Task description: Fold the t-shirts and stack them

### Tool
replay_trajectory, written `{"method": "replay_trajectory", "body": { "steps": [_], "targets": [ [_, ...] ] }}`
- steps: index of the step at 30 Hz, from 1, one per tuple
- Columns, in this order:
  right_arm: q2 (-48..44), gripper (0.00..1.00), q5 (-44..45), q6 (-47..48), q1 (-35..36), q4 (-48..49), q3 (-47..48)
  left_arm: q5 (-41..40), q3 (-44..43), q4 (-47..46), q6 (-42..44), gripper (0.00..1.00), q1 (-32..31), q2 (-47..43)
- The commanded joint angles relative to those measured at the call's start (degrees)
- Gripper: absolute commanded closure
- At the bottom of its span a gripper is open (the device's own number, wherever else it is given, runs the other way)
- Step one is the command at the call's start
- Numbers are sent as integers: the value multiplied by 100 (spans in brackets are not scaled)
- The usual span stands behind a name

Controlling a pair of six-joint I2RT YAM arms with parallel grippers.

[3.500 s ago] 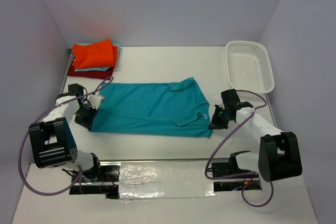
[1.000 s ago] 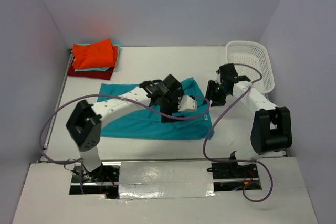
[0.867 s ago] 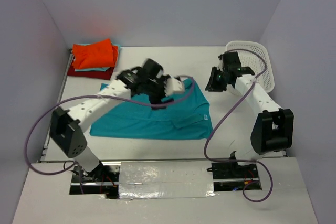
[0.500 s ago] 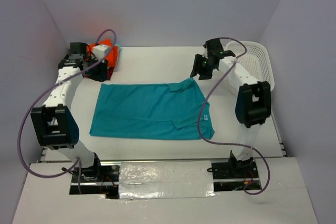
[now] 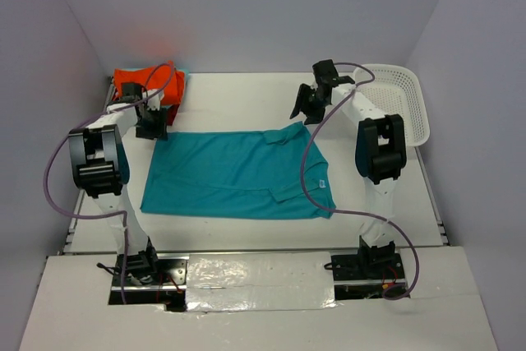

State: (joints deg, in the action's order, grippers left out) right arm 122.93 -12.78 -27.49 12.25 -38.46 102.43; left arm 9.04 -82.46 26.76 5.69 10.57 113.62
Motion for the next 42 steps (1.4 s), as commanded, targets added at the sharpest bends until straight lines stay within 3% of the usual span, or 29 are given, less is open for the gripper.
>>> {"method": "replay_trajectory", "body": {
  "steps": [1, 11, 17, 18, 19, 20, 23, 31, 42],
  "targets": [
    [29, 38, 56, -99, 67, 66, 198, -200, -166, -373, -227, 35, -11, 203],
    [19, 40, 162, 77, 84, -21, 110, 27, -385, -725, -323, 31, -46, 757],
    [345, 45, 118, 24, 146, -92, 303, 283, -122, -813, -402, 46, -46, 661],
    [415, 53, 100, 41, 146, -109, 321, 326, -130, -813, -420, 60, -55, 661],
    [433, 60, 91, 50, 146, -127, 347, 370, -165, -787, -420, 67, -55, 670],
    [451, 76, 91, 76, 146, -136, 365, 449, -183, -769, -411, 80, -55, 661],
    [389, 100, 152, 120, 137, -214, 365, 459, -183, -682, -359, 100, -46, 539],
    [-732, 100, 109, 375, 155, -285, -336, 397, 194, -594, 581, 100, -55, -313],
    [-3319, 100, -867, 367, 172, 66, -3658, 704, 2020, -506, 3261, 100, -11, -2432]
  ]
}}
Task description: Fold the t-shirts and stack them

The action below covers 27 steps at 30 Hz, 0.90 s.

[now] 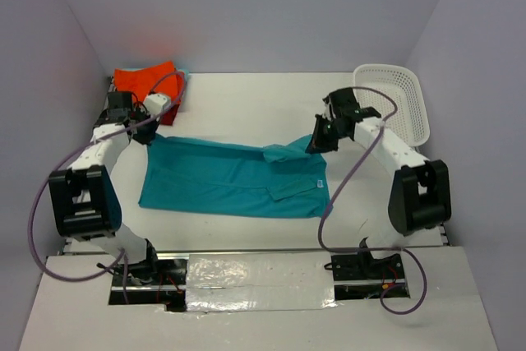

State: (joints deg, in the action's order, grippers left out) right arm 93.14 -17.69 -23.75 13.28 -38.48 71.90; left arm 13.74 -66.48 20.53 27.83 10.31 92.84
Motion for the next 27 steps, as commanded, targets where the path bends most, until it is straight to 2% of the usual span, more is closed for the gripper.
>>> {"method": "replay_trajectory", "body": {
  "steps": [1, 5, 8, 15, 16, 18, 19, 21, 23, 27],
  "targets": [
    [-445, 100, -419, -16, 61, 164, -807, 226, 547, 239, 1327, 100, 24, -467],
    [-745, 100, -586, -139, 70, 411, -1554, 15, 1092, 223, 1611, 100, 59, -530],
    [-745, 100, -718, -122, 105, 403, -1740, 59, 1286, 337, 1760, 100, 68, -486],
    [-912, 100, -534, 72, 96, 60, -1565, -12, 1296, 415, 2094, 98, 59, -583],
    [-895, 100, -533, 81, 96, 60, -1582, -3, 1278, 460, 2147, 92, 59, -574],
    [-781, 100, -655, 46, 96, 199, -1722, -3, 1313, 592, 2330, 73, 59, -539],
    [-745, 100, -735, 28, 96, 270, -1775, -46, 1348, 627, 2375, 68, 59, -539],
    [-657, 100, -841, -16, 96, 516, -1977, -117, 1339, 785, 2472, 43, 77, -582],
    [-543, 100, -920, -68, 105, 639, -2057, -73, 1173, 1012, 2534, 1, 121, -687],
    [-271, 100, -964, -51, 79, 833, -1926, 251, 331, 1330, 2289, 1, 165, -1030]
  ]
}}
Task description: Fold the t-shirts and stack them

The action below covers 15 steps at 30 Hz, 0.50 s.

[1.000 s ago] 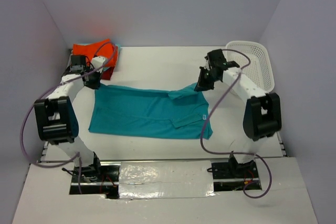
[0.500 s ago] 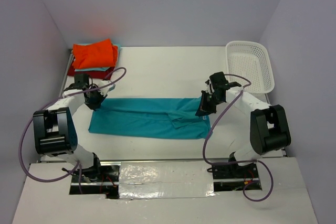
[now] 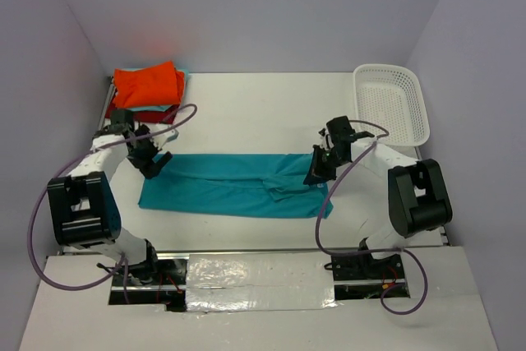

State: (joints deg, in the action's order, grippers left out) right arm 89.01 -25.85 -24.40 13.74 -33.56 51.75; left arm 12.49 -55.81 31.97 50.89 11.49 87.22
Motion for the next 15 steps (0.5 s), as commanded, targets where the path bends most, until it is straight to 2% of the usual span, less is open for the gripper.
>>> {"method": "replay_trajectory", "body": {
  "steps": [1, 4, 5, 7, 8, 10, 11, 13, 14, 15],
  "targets": [
    [238, 100, -158, 15, 24, 376, 134, 760, -1286, 396, -140, 1, 38, -478],
    [397, 100, -315, -38, -108, 605, 239, 1177, -2185, 748, -632, 1, -548, -434],
    [554, 100, -385, -38, -169, 657, 274, 1029, -2293, 758, -955, 1, -1282, -364],
    [713, 100, -447, -47, -222, 719, 406, 721, -2285, 706, -1335, 1, -2137, -241],
    [871, 100, -500, -73, -266, 789, 450, 763, -2233, 697, -1580, 11, -2873, -58],
    [1021, 100, -544, -73, -345, 842, 555, 895, -2066, 497, -1792, 25, -3510, 136],
    [1187, 100, -544, -73, -380, 877, 634, 913, -2013, 382, -2063, 49, -4017, 320],
    [1346, 100, -623, -91, -468, 904, 714, 939, -1960, 162, -2241, 67, -4442, 532],
    [1486, 100, -832, -134, -521, 1000, 784, 931, -1960, 117, -2285, 82, -4801, 733],
    [1531, 100, -939, -239, -573, 1044, 819, 922, -1951, 30, -2294, 82, -4944, 822]
  ]
}}
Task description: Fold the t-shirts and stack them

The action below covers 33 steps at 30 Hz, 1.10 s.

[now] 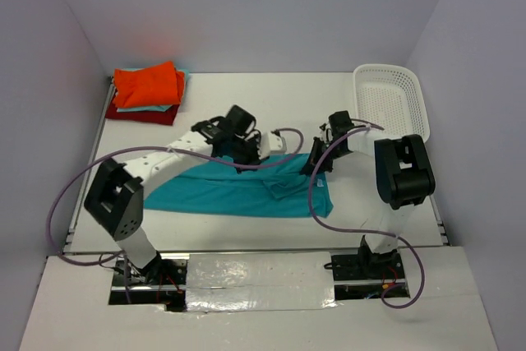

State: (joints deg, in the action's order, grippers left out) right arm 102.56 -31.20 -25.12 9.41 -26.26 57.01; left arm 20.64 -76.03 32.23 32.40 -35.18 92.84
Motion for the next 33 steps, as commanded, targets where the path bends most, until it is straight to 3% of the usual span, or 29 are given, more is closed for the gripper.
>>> {"method": "replay_trajectory", "body": {
  "steps": [1, 4, 5, 11, 19, 23, 26, 31, 33],
  "targets": [
    [220, 100, -474, -220, -176, 341, 345, 89, 79, -67, -463, 82, -401, 339],
    [352, 100, -466, -361, -203, 350, 591, -51, 62, -366, -568, 70, -701, 656],
    [387, 100, -466, -396, -203, 358, 696, -78, 36, -427, -595, 60, -727, 709],
    [642, 100, -571, -555, -203, 438, 829, 10, 88, -796, -700, 46, -964, 955],
    [528, 100, -466, -467, -211, 359, 750, -560, 238, -1587, -1131, 46, -1070, 1368],
    [501, 100, -422, -441, -194, 367, 706, -789, 79, -1526, -947, 45, -1070, 1597],
    [475, 100, -396, -432, -203, 350, 680, -1000, 132, -1465, -833, 51, -1061, 1597],
    [282, 100, -247, -336, -203, 245, 653, -870, -16, -1158, -797, 73, -956, 1518],
    [90, 100, -36, -248, -203, 113, 610, -799, -157, -913, -745, 72, -903, 1440]
  ]
}}
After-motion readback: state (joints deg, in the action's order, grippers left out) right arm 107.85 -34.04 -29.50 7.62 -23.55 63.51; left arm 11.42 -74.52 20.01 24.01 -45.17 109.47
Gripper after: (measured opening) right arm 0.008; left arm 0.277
